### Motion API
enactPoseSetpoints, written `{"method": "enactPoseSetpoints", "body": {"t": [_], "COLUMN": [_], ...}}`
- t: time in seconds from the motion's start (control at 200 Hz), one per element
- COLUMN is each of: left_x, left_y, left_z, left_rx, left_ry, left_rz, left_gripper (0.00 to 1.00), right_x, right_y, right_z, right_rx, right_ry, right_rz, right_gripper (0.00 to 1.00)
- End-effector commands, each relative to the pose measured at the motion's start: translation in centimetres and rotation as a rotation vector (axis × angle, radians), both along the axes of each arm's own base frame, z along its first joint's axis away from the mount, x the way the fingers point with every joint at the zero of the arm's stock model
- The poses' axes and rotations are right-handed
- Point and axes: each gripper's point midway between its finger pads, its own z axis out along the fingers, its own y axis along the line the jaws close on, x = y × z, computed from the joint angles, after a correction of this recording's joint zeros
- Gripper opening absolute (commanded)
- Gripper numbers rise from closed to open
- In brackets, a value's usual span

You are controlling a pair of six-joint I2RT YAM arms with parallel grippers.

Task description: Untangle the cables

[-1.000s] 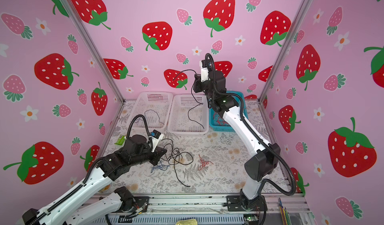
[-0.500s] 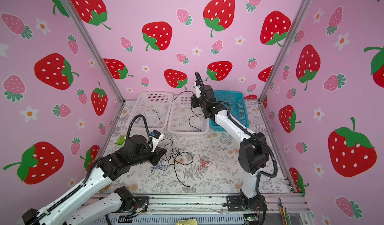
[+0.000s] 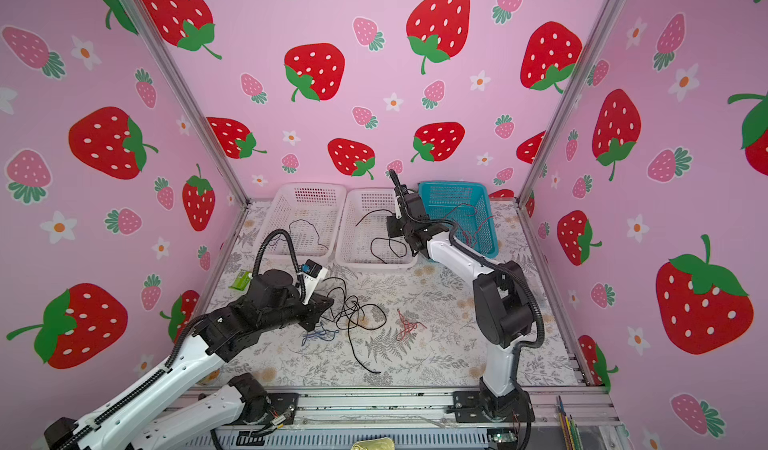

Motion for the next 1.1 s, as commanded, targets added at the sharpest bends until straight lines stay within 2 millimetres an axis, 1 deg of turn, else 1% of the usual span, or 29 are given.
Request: {"method": "enactPoseSetpoints", "body": {"t": [0.0,0.235,0.355,0.44,0.52,0.595,0.625,0.645,0.725,0.79,0.935,1.025,1.096], "left_x": [0.3,0.5,0.5,0.6,0.5,0.5,0.5,0.5,0.4,0.3,0.0,0.0,-0.1], "left_y": [-0.2,-0.3,-0.3,-0.3,-0.4,-0.5,-0.5,-0.5,-0.6,-0.7,-1.1,-1.3,-1.5], "left_z": [0.5,0.1,0.0,-0.1,0.0,0.1,0.1,0.1,0.2,0.4,0.9,1.4,2.0], "left_rx": [-0.009,0.003,0.008,0.01,0.006,0.0,-0.002,-0.002,-0.01,-0.016,-0.042,-0.062,-0.087], "left_ry": [-0.025,-0.017,-0.014,-0.015,-0.014,-0.013,-0.013,-0.013,-0.01,-0.011,-0.008,-0.008,0.0], "left_rz": [-0.008,-0.006,-0.005,-0.008,-0.009,-0.014,-0.015,-0.016,-0.022,-0.027,-0.044,-0.046,-0.045], "left_gripper": [0.0,0.0,0.0,0.0,0.0,0.0,0.0,0.0,0.0,0.0,0.0,0.0,0.0], "right_x": [-0.3,-1.5,-2.4,-3.3,-4.8,-6.9,-7.9,-8.6,-11.6,-14.3,-20.3,-23.2,-25.1], "right_y": [-1.1,-1.3,-1.7,-1.7,-1.2,-0.4,-0.1,0.2,0.8,1.3,2.2,2.5,2.6], "right_z": [4.1,6.5,8.3,9.5,10.6,11.2,11.4,11.4,11.3,10.9,9.6,8.7,7.9], "right_rx": [0.037,0.055,0.071,0.089,0.119,0.141,0.153,0.161,0.196,0.225,0.261,0.276,0.292], "right_ry": [-0.073,-0.099,-0.123,-0.139,-0.147,-0.163,-0.172,-0.177,-0.195,-0.208,-0.242,-0.243,-0.239], "right_rz": [-0.033,-0.012,-0.008,0.01,0.059,0.126,0.16,0.181,0.265,0.34,0.487,0.55,0.585], "right_gripper": [0.19,0.28,0.32,0.36,0.43,0.51,0.51,0.56,0.63,0.67,0.7,0.7,0.7]}}
